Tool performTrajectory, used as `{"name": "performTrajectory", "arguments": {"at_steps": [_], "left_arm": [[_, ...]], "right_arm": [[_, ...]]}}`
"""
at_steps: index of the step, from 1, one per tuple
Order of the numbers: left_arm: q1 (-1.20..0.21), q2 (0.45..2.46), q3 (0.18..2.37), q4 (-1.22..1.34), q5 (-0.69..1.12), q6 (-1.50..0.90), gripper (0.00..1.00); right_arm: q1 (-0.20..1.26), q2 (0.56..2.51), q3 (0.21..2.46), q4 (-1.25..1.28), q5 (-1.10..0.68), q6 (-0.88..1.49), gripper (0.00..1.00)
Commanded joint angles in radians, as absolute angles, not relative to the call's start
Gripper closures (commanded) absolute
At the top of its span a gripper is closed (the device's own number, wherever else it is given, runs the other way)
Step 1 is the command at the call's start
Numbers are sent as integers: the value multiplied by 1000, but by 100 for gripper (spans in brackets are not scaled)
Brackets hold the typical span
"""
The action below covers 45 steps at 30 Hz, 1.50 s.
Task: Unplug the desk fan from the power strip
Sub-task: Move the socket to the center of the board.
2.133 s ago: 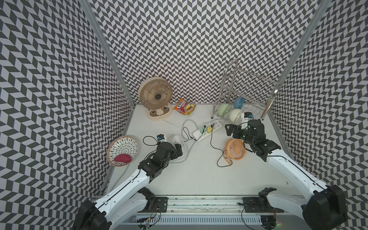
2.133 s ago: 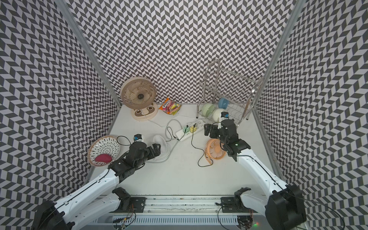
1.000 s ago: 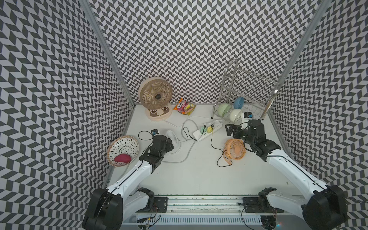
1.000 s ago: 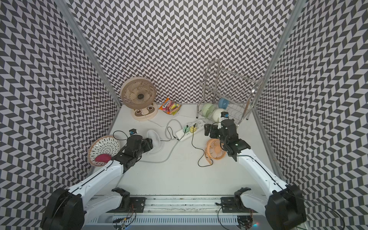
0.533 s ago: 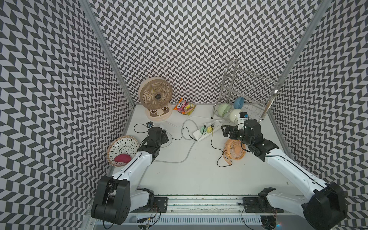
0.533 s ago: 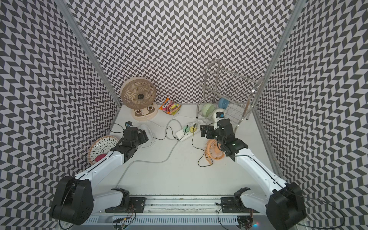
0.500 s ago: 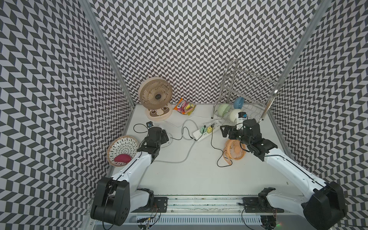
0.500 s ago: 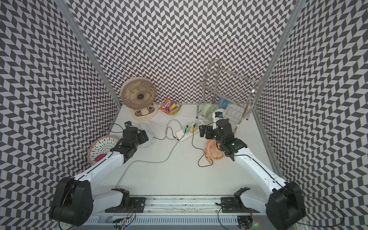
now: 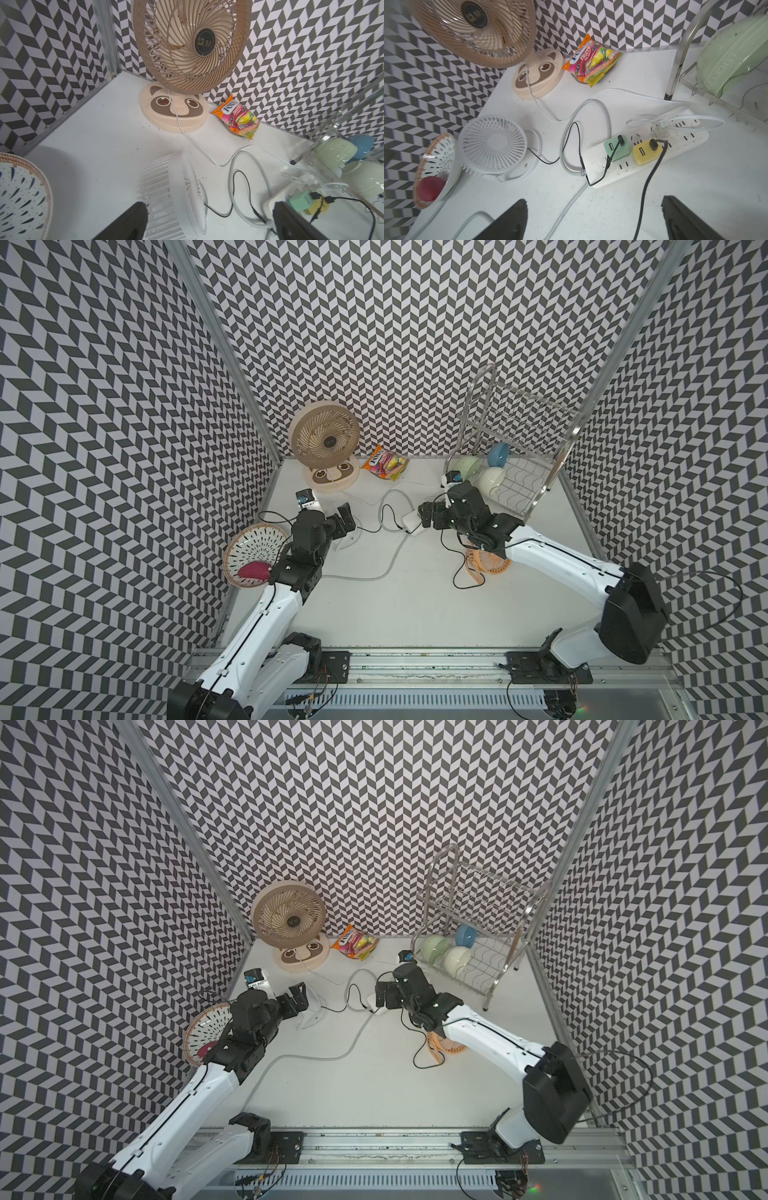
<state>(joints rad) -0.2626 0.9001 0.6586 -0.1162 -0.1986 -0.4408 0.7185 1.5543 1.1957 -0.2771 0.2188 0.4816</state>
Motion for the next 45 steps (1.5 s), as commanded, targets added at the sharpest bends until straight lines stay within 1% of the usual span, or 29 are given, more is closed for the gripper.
{"name": "performTrajectory", "arguments": {"at_steps": [1, 4, 10, 13, 18, 21, 23, 27, 30, 41, 45], "left_arm": [[-289, 877, 680, -155, -105, -460, 0], [-325, 872, 689, -163, -90, -459, 0], [-368, 874, 690, -166, -84, -465, 0], [-377, 878, 688, -163, -76, -466, 0], [-384, 901, 686, -140, -58, -470, 1], [-396, 933, 695, -118, -49, -477, 4], [-411, 965, 705, -104, -49, -479, 6], [-451, 1036, 733, -87, -59, -481, 8], [-473, 1069, 740, -66, -68, -488, 9], [-491, 1178, 765, -13, -69, -496, 11], [-492, 1190, 769, -9, -71, -497, 11]], "right_arm": [[718, 1645, 1289, -346, 389, 575, 0], [717, 1728, 1364, -372, 436, 607, 0], [699, 1851, 1472, -365, 452, 639, 0], [675, 1885, 1488, -361, 433, 668, 0], [664, 1919, 1498, -381, 462, 682, 0], [656, 1921, 1485, -382, 475, 686, 3], [646, 1922, 1479, -379, 471, 686, 7], [622, 1933, 1475, -380, 425, 684, 18], [618, 1944, 1474, -380, 406, 683, 24], [600, 1957, 1443, -364, 356, 683, 48], [600, 1965, 1428, -355, 333, 681, 51]]}}
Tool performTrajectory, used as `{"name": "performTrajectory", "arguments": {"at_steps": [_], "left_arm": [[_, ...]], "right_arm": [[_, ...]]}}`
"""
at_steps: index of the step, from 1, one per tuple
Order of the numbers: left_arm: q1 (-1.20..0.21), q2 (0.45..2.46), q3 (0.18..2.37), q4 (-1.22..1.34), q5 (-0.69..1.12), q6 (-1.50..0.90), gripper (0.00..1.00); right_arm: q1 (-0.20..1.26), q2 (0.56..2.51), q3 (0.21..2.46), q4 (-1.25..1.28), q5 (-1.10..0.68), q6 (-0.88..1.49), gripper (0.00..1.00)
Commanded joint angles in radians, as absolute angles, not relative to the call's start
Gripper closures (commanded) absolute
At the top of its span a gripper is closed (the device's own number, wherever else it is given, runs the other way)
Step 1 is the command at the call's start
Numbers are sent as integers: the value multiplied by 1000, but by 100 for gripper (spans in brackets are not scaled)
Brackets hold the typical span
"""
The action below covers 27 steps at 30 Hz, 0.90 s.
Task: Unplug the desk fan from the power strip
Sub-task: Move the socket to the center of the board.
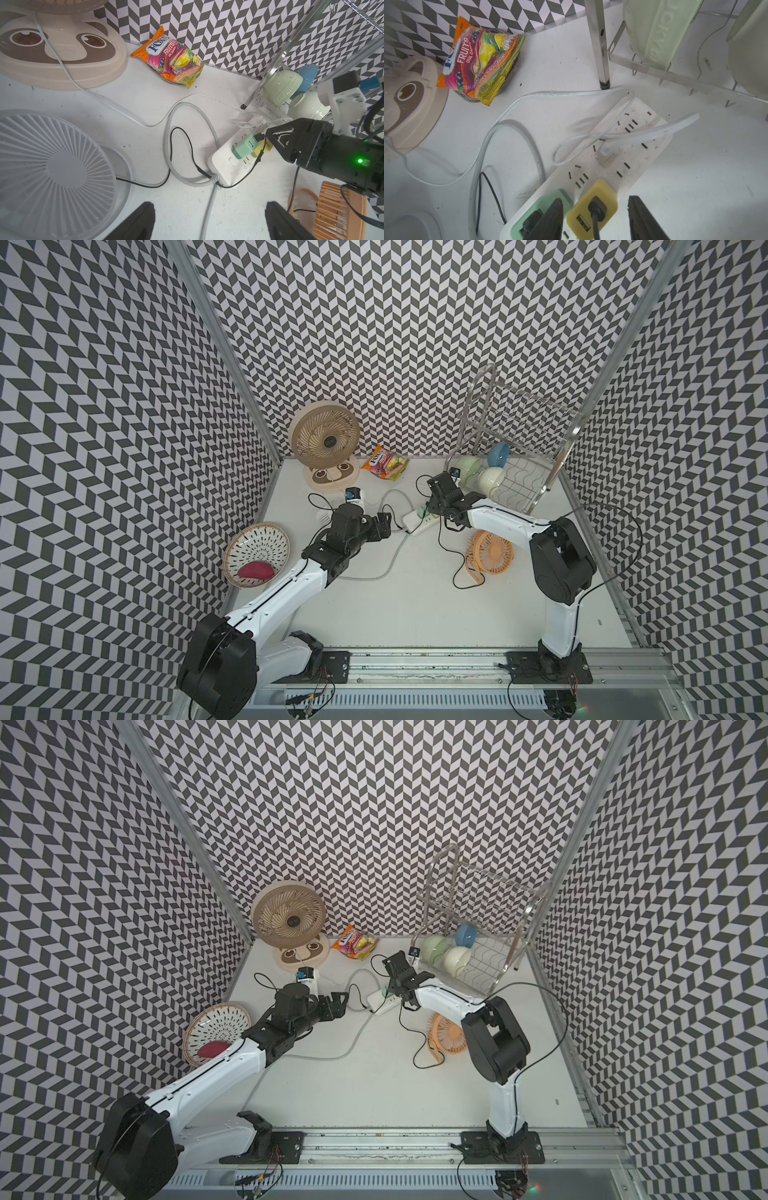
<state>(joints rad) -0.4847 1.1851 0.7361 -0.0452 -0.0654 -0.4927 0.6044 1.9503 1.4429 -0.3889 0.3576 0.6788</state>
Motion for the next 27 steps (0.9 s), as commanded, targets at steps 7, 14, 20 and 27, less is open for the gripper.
{"name": "performTrajectory", "arguments": {"at_steps": [7, 14, 20, 27], "left_arm": [[-492, 1196, 770, -14, -80, -491, 11], [-492, 1198, 765, -21, -87, -485, 11], [-492, 1203, 766, -29, -89, -481, 11], [-492, 1207, 760, -34, -94, -480, 11]], "right_arm": [[600, 1985, 1418, -339, 295, 643, 55], [598, 2007, 1410, -327, 241, 553, 58], [597, 2007, 1402, -340, 235, 474, 64], [602, 1960, 1338, -362, 202, 373, 68]]}}
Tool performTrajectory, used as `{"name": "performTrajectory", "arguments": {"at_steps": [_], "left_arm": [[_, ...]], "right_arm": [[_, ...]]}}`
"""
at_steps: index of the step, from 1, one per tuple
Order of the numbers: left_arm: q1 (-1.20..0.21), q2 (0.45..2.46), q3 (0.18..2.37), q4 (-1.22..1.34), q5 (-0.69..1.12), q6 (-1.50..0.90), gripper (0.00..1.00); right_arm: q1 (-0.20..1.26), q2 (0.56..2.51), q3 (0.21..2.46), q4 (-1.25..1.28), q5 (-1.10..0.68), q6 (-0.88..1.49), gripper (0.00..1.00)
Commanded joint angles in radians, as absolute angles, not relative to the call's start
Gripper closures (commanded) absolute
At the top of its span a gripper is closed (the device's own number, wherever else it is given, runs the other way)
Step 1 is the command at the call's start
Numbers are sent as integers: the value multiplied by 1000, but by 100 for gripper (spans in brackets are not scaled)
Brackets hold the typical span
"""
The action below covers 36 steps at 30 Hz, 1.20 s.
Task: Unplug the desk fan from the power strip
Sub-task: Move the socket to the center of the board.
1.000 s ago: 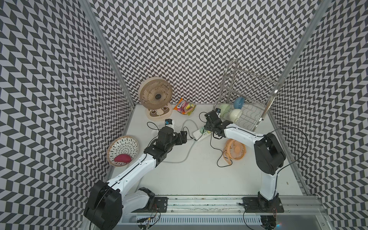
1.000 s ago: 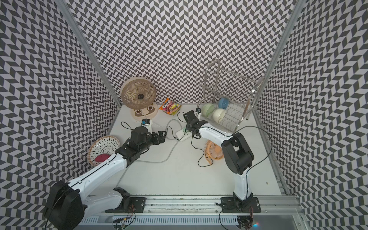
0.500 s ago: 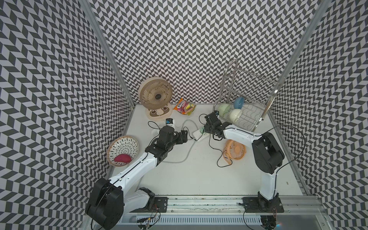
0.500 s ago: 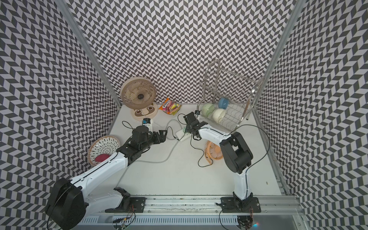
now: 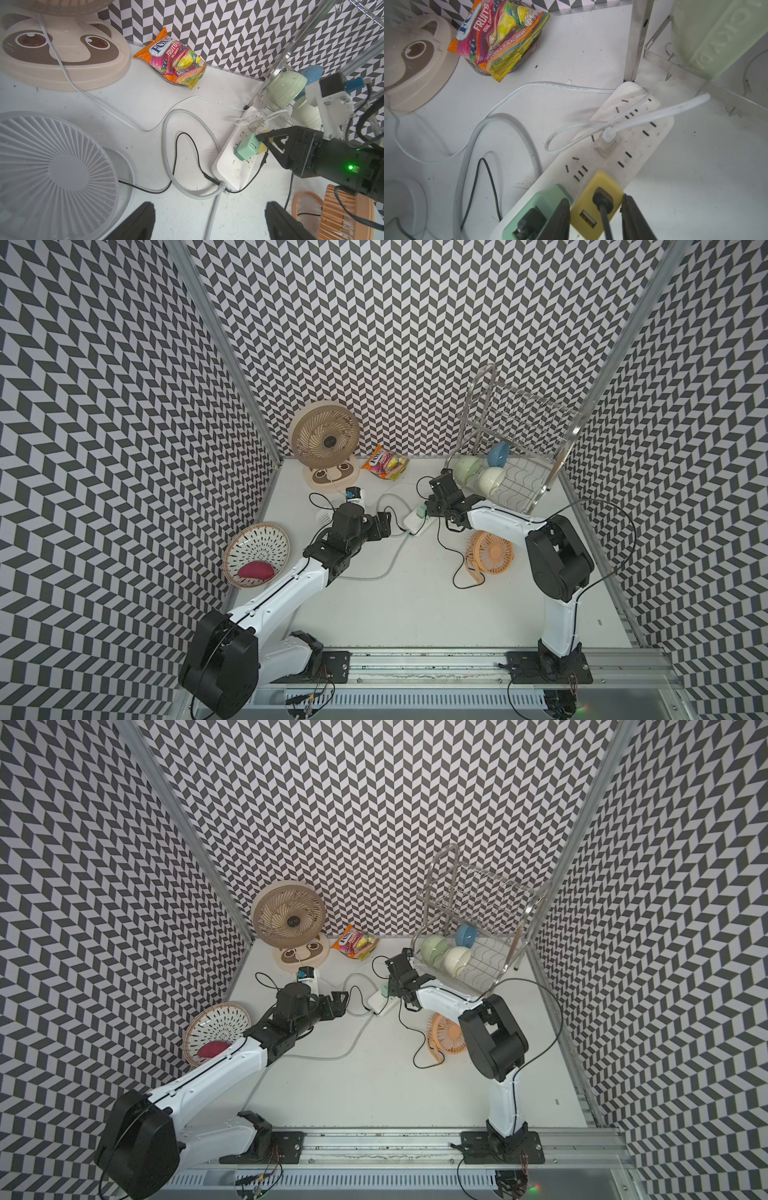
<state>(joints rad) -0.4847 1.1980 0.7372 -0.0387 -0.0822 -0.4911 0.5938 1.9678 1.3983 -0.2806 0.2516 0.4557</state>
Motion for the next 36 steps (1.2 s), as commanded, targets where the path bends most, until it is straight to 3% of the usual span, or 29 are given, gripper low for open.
{"name": "performTrajectory", "arguments": {"at_steps": [1, 19, 22, 29, 36], "left_arm": [[-492, 1209, 757, -33, -93, -480, 11], [-551, 1258, 672, 71, -5, -600, 12], [-561, 1281, 672, 89, -2, -620, 12], [-561, 1364, 735, 103, 33, -588, 15], [-623, 1437, 783, 14, 44, -516, 32]], "right_arm": [[605, 1951, 1323, -364, 195, 361, 68], [765, 1730, 1092, -404, 134, 147, 68], [765, 1682, 1085, -404, 164, 165, 62], [741, 1516, 1147, -422, 177, 210, 33], [707, 1393, 1128, -429, 223, 287, 28]]}}
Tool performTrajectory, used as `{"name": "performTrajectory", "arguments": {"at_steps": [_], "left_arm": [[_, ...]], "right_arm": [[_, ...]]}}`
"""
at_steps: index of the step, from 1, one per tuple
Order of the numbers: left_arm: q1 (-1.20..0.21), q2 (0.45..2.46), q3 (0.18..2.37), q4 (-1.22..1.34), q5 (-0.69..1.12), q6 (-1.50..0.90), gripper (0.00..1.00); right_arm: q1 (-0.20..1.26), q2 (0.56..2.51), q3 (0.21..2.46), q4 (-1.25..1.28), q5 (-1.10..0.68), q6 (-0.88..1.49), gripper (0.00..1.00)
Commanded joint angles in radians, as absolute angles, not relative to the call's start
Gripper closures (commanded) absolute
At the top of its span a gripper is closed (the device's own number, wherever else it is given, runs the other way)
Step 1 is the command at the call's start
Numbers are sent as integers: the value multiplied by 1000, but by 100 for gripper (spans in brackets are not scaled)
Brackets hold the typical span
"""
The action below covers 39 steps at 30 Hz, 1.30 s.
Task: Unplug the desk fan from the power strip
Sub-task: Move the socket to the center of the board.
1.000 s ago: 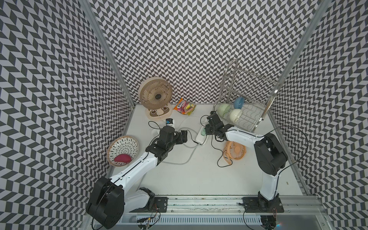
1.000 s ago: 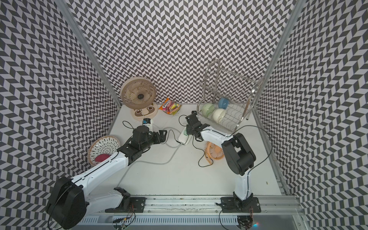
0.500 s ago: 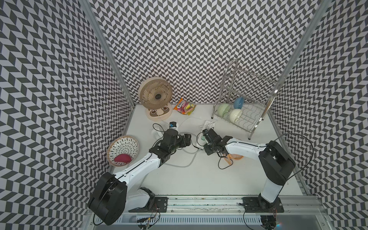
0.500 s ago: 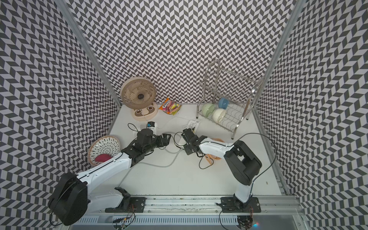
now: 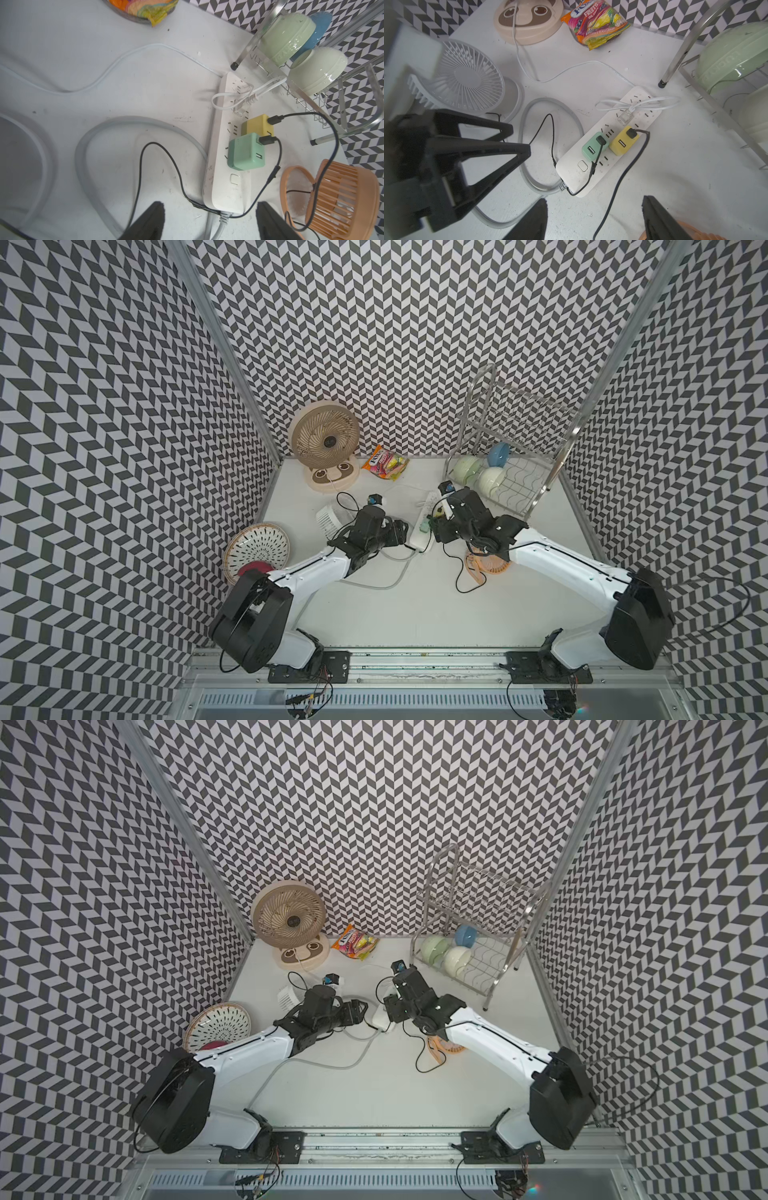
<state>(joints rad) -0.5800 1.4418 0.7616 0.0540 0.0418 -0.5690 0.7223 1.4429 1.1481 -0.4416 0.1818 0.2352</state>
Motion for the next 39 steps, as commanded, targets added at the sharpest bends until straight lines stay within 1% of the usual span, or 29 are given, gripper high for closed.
{"name": "performTrajectory", "arguments": {"at_steps": [1, 5, 10, 13, 17, 22, 26, 28, 33, 35, 37, 39], "left_arm": [[-640, 1435, 780, -9, 27, -492, 33], [-696, 1440, 760, -90, -10, -416, 34], [-728, 1524, 817, -161, -48, -309, 36], [-751, 1575, 864, -178, -26, -237, 35], [-765, 1632, 893, -178, -63, -184, 34], [-771, 1702, 935, -175, -47, -143, 37], [-787, 1733, 941, -165, -51, -140, 44], [-792, 1746, 938, -162, -64, -142, 48], [-795, 1768, 937, -159, -84, -147, 52], [-803, 1770, 936, -159, -91, -148, 62], [-813, 1770, 931, -158, -107, -152, 65], [-828, 1763, 921, -150, -128, -162, 74]], "right_arm": [[698, 1370, 1114, -427, 232, 298, 27], [664, 1246, 1035, -384, 266, 356, 28], [649, 1086, 932, -279, 269, 399, 29], [648, 1061, 931, -293, 280, 412, 29], [647, 1061, 932, -318, 283, 413, 29], [647, 1066, 930, -321, 278, 414, 29], [647, 1061, 933, -325, 281, 414, 29], [647, 1055, 930, -327, 282, 412, 29], [647, 1045, 925, -327, 282, 412, 29], [647, 1043, 924, -328, 284, 410, 29], [647, 1043, 924, -329, 285, 411, 29], [647, 1042, 923, -327, 284, 410, 29]]}}
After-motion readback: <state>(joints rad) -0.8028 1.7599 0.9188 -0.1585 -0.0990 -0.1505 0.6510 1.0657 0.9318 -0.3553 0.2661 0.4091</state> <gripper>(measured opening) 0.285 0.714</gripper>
